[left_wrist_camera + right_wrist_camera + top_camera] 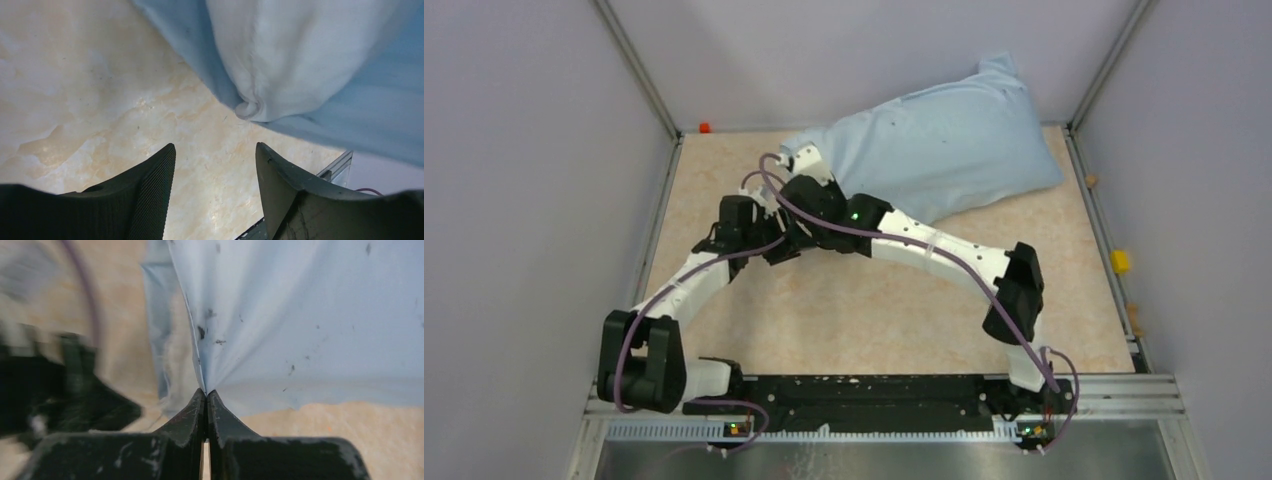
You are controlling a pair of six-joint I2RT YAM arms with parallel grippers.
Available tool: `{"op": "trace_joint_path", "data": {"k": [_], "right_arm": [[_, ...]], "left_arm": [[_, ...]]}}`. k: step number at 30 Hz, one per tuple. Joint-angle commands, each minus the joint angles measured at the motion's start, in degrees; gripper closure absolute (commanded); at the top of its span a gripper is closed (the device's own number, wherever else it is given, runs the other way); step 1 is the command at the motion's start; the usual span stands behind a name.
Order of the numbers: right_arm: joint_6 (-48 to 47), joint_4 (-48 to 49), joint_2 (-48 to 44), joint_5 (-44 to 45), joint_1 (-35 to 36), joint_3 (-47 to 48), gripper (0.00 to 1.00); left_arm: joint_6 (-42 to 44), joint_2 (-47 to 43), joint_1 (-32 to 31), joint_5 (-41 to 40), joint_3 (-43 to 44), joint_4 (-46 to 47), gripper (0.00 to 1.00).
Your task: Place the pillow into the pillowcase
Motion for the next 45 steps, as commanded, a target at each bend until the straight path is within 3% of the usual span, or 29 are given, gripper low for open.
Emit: {"op": "trace_joint_path", "data": {"k": [1,4,12,16,22,27,32,36,40,43,45], "right_arm": [[-3.0,-4.6,3.6,-10.4,8.6,23.4,1.0],[-1.9,-7.3,5.2,-12.2,8.5,27.2,1.0],[2.3,-3.6,-3.0,-19.9,3.0,14.0,1.0],[4.2,-1.1,-8.4,-23.0,-2.5,7.9,1.0],[4.7,0.6,-11.2,-28.1,-8.5,4.9,1.0],[3.8,0.1,-11.7,-30.1,-8.9,3.6,1.0],[4.7,2.0,-17.3,-33.7,-8.9,-4.0,1.0],[5.4,2.8,-21.2,-36.8,-8.8,-8.0,1.0],[6.6,2.6,-22.1,-40.1,-8.8,-8.7,1.0],[7.6,2.5,-22.4,-43.1,-8.5,-8.6,1.0],[8.2,2.9,-22.8,-44.7,-7.9,-8.7,1.0]], "left_arm": [[-3.7,4.5,-0.4,3.7,0.1,9.7,0.36],[-5.5,8.3,-2.5,5.1,3.0,13.2,0.37],[-9.4,10.4,-15.1,3.4,7.1,15.1,0.39],[-10.7,4.2,-17.0,2.2,0.9,13.3,0.39],[-7.1,-10.8,-17.0,-0.8,-6.4,0.7,0.33],[-6.6,-22.3,-16.5,-15.6,-5.6,-13.7,0.3],[-6.4,-26.1,-11.5,-23.5,-2.5,-16.8,0.33],[-7.2,-19.5,-6.9,-20.0,-4.2,-6.0,0.34],[-8.8,-10.3,-6.6,-9.3,-6.3,18.1,0.19],[-12.1,-1.8,-8.6,-6.1,-4.9,29.6,0.2],[-12.6,3.7,-12.1,-5.9,-2.1,31.5,0.27]]}}
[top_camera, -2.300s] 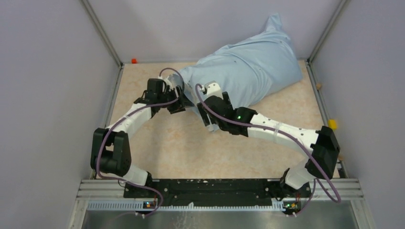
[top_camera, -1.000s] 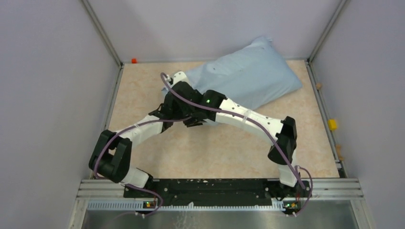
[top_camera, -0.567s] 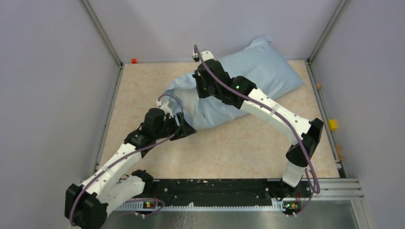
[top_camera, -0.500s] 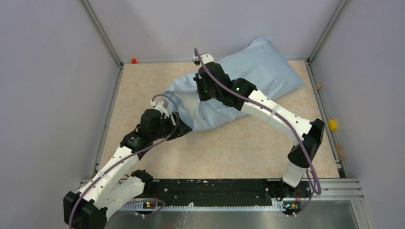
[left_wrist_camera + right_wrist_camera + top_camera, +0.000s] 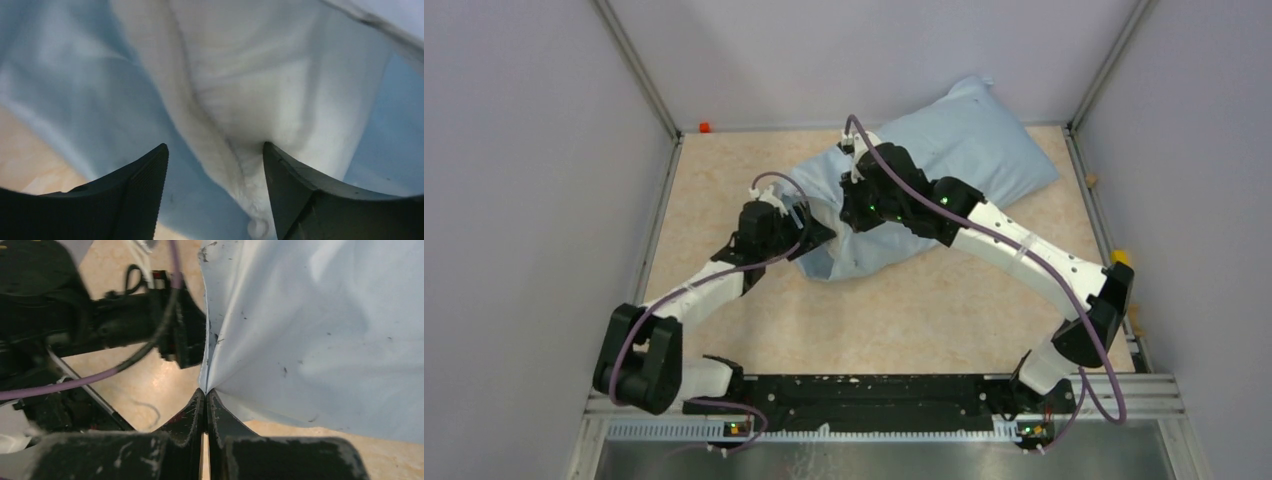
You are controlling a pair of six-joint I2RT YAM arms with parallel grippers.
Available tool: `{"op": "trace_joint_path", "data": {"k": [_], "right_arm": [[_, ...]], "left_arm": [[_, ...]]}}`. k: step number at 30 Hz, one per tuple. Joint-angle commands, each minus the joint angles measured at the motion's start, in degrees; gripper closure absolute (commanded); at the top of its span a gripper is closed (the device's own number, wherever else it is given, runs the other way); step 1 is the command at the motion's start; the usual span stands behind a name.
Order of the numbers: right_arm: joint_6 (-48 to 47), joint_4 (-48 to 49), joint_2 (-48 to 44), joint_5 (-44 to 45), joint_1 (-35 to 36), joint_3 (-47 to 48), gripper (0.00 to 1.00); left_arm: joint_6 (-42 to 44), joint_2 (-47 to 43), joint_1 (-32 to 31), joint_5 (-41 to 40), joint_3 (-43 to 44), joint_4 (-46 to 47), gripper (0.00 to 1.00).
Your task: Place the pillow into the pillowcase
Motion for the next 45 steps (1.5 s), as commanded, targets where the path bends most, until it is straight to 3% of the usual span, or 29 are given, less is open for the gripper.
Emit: {"op": "trace_joint_path", "data": {"k": [1,4,6,9,12,14,18,21,23,27,34,45], "right_arm": [[2.1,2.4,-3.1,-5.6,0.9,0.4,1.0],[2.3,2.6,-3.0,-5.9,1.1,0.3,1.0],[1.6,1.3,-2.7,-2.8,1.0,0.2,1.0],[0.8,1.0,-2.0,-1.5,-0.9,-1.6,1.0],[0.0,1.9,-0.8,-0.9,-3.6,-2.8,1.0],[-1.0,1.7,0.7,1.7,-4.5,-2.3,1.0],[-1.3,0.3,4.1,4.1,-6.1,-0.6,1.0],[-2.7,-1.3,5.4,6.1,-4.7,1.2,0.96],[-4.1,-2.4,5.3,10.8,-1.5,2.3,0.77],[-6.1,-3.9,5.2,15.7,3.3,6.0,0.61],[-9.1,-6.8,8.1,17.4,9.1,13.3,0.52],[-11.3,1.3,10.1,-0.2,10.0,7.2,0.53]], "left_arm": [[-2.8,8.7,-5.9,5.4,4.8,17.5,0.36],[-4.4,11.7,-9.9,6.9,5.5,19.5,0.64],[-5.8,10.7,-10.6,7.7,3.1,18.9,0.67],[-5.7,3.9,-10.6,6.1,-1.4,13.6,0.56],[-3.2,-4.0,-10.5,1.9,-3.4,1.2,0.36],[-2.3,-8.5,-10.4,-1.1,-3.8,-6.5,0.28],[-1.8,-17.0,-10.0,-13.1,-4.3,-16.9,0.25],[-0.4,-19.3,-4.5,-14.8,-4.5,-18.3,0.28],[0.9,-17.8,0.7,-11.1,-3.7,-17.7,0.3],[3.0,-10.5,5.9,-8.4,0.1,-13.4,0.31],[3.9,2.4,7.5,-6.1,8.9,-7.2,0.32],[3.6,16.7,8.3,0.9,19.5,-0.8,0.34]]}}
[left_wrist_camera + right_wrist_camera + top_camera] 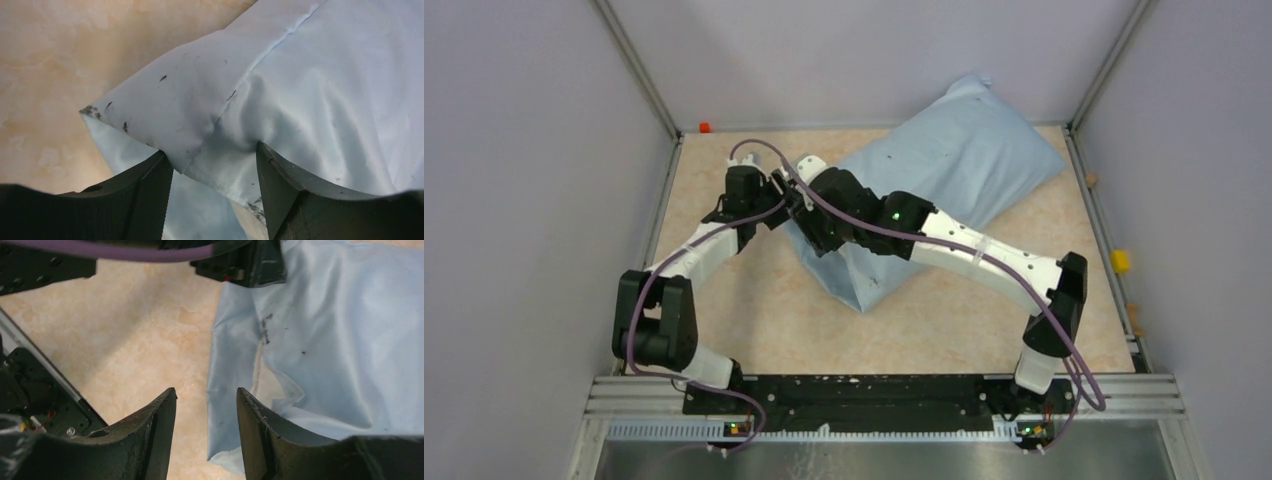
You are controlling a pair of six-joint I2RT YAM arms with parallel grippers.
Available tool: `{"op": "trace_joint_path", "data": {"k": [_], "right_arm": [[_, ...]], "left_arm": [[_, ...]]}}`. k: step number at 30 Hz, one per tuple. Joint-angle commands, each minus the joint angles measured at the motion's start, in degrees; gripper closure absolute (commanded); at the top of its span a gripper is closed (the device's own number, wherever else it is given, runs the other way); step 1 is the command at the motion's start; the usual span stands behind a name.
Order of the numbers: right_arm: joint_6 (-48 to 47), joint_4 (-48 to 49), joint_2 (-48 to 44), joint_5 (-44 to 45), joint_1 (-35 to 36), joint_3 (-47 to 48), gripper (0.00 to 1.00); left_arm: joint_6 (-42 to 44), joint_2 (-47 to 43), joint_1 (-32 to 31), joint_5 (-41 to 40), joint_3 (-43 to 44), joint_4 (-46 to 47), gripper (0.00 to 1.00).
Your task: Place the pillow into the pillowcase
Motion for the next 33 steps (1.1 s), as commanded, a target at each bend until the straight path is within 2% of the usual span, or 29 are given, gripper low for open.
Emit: {"op": "trace_joint_path", "data": {"k": [1,3,6,9,12,18,23,33], "right_arm": [[-1.5,5.3,1.4,-10.9,0.5,-3.4,0.53],[-1.5,6.2,2.8,-12.7,0.5,-4.7,0.53],[-2.0,6.7,4.8,-12.9,0.5,-5.6,0.54],[-3.7,7.1,6.8,-11.6,0.5,-5.5,0.54],[-5.8,8.5,9.4,-8.7,0.5,-5.2,0.53],[-10.5,11.9,14.0,-2.5,0.5,-4.3,0.42],[-16.6,14.4,17.4,2.3,0.5,-3.7,0.38],[-28.0,23.6,20.2,25.2,-0.7,-3.2,0.26]], "left_arm": [[0.1,3.4,0.3,3.8,3.9,5.8,0.38],[-0.1,4.2,0.5,4.0,5.1,5.9,0.5],[-1.1,3.8,1.2,4.8,5.5,6.3,0.82],[-2.4,2.9,2.4,6.3,5.6,7.0,0.93],[-4.8,2.3,4.8,9.1,5.6,7.4,1.0],[-11.7,2.5,9.5,18.1,4.3,10.7,1.0],[-16.8,2.3,12.8,23.7,2.4,16.4,1.0],[-15.8,3.0,14.3,25.2,2.6,14.6,1.0]]}}
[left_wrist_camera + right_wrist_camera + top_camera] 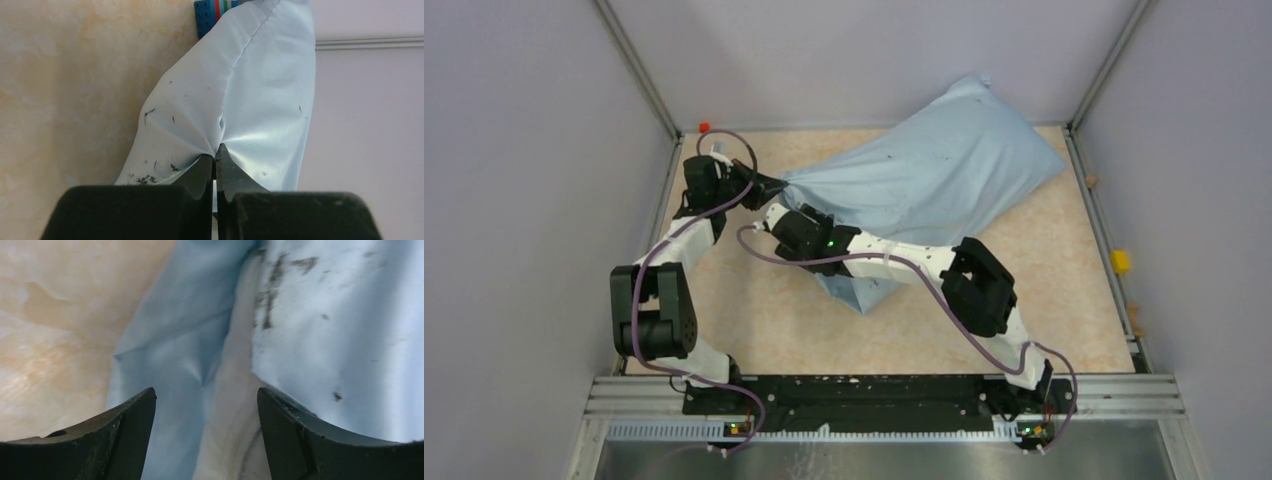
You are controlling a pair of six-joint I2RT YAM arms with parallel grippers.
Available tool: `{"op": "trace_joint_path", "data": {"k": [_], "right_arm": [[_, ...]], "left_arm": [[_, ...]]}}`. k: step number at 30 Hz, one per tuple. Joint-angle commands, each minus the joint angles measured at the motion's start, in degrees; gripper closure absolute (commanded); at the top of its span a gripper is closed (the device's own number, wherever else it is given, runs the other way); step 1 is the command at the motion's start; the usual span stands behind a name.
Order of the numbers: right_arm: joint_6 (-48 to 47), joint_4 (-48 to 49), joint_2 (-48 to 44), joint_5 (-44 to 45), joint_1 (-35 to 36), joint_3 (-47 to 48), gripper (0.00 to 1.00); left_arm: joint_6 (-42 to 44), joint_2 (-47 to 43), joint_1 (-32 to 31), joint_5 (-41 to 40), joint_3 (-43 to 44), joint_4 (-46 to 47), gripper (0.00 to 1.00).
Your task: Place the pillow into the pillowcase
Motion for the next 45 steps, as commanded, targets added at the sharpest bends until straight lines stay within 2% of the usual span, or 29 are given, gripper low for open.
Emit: {"op": "trace_joint_path", "data": {"k": [1,13,18,23,33,35,36,37,39,40,45], "right_arm": [[-8.3,9.5,-1.3,13.3,-0.8,2.1,0.26],[-17.5,16.6,0.1,19.8,-1.4,3.7,0.2],[-18.1,13.6,4.6,18.9,-2.7,8.3,0.15],[-17.3,13.5,7.7,17.1,-3.6,8.9,0.14],[-16.3,17.8,14.5,22.5,-5.7,7.6,0.11],[-14.5,17.2,14.6,23.1,-6.8,7.2,0.18],[-13.3,16.6,14.2,23.6,-7.2,7.3,0.27],[-12.3,15.8,13.7,23.9,-7.6,7.4,0.42],[-10.3,14.1,11.7,23.2,-7.9,7.2,0.83],[-9.1,13.2,10.5,22.4,-8.0,7.1,0.99],[1.8,2.4,4.0,13.4,-8.4,11.0,1.0]], "left_arm": [[0.0,-1.5,1.1,1.8,-0.4,3.0,1.0],[1.1,-1.7,1.6,2.2,-1.0,2.4,1.0],[1.2,-1.9,1.7,2.3,-1.2,2.3,1.0],[1.4,-2.0,1.7,2.5,-0.6,1.7,1.0],[2.4,-1.9,1.8,2.4,0.7,0.2,1.0],[2.7,-1.8,1.9,2.1,0.9,-0.1,1.0],[2.8,-1.6,1.9,2.1,1.0,-0.2,1.0],[2.9,-1.5,2.0,2.0,1.1,-0.3,1.0],[3.0,-1.0,2.0,1.9,1.2,-0.3,1.0],[3.0,-0.8,2.0,2.1,1.2,-0.1,1.0],[5.2,1.1,1.8,2.8,2.6,-0.8,1.0]]}}
